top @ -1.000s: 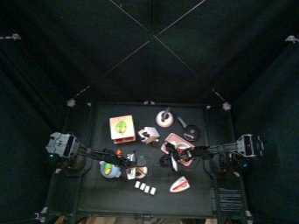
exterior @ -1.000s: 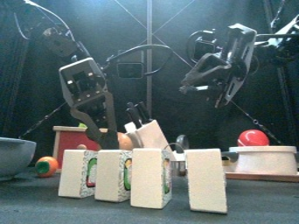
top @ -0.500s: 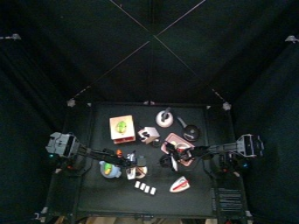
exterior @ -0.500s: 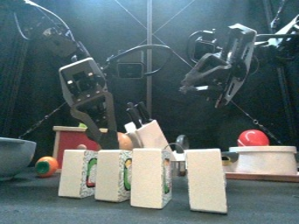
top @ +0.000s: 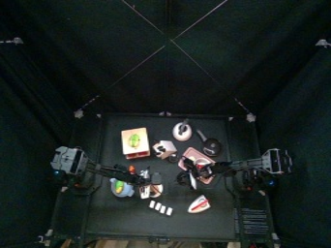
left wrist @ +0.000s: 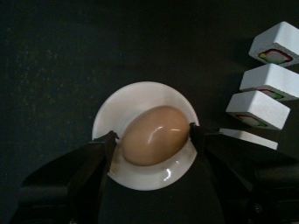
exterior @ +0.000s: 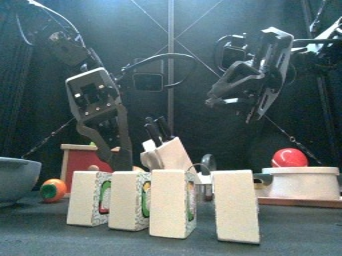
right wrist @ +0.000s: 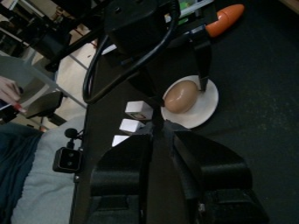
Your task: Place egg on small plate
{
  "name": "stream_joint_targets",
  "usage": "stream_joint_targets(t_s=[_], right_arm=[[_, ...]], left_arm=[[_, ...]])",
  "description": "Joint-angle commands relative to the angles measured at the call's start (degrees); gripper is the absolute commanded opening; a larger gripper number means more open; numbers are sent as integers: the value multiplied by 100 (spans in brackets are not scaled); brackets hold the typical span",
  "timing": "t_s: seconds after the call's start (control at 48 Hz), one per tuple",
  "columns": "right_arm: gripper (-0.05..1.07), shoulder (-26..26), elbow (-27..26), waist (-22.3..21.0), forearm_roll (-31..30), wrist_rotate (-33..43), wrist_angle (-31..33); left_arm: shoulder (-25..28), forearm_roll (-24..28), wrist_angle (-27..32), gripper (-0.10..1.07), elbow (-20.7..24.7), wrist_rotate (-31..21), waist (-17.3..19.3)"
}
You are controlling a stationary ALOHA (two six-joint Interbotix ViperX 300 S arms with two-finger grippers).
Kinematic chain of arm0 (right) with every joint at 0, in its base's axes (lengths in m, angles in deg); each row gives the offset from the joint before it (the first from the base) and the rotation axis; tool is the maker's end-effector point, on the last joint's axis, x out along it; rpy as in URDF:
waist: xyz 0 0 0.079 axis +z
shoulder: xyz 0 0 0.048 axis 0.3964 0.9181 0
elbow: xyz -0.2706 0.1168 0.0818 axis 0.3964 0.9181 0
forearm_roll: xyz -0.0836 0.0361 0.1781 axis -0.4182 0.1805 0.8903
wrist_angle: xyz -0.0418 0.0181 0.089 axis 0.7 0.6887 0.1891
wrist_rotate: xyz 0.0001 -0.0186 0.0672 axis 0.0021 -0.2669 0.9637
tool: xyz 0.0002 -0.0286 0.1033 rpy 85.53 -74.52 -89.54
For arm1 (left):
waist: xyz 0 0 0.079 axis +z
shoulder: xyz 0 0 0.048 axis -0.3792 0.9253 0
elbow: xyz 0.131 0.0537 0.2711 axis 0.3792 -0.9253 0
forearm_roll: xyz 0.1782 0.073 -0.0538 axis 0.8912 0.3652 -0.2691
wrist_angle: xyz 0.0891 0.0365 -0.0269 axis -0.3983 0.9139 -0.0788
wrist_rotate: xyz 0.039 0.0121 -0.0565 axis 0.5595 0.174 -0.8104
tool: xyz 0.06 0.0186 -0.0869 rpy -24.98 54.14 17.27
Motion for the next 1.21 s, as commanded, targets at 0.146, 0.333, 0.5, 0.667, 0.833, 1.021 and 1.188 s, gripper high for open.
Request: stream_joint_targets(t_s=[0.146, 0.333, 0.5, 0.667, 0.833, 1.021, 1.188], right_arm=[[62, -88, -53, 9, 9, 0, -26], [62, -88, -53, 9, 9, 0, -26], [62, -88, -53, 9, 0, 0, -26], [62, -88, -44, 9, -9, 0, -26], [62, -88, -44, 9, 0, 0, -26], [62, -79, -44, 9, -9, 0, -26], [62, -70, -44, 18, -9, 0, -26]], left_arm=[[-18, -26, -9, 103, 79, 0, 26], [-105, -18, -44, 103, 105, -9, 26], [-141, -9, -44, 103, 97, -9, 18], [-149, 0, -44, 103, 97, -9, 18], [-149, 9, -44, 103, 97, -9, 18], [-193, 26, -44, 103, 79, -9, 26], [-308, 62, -44, 103, 70, -9, 26]])
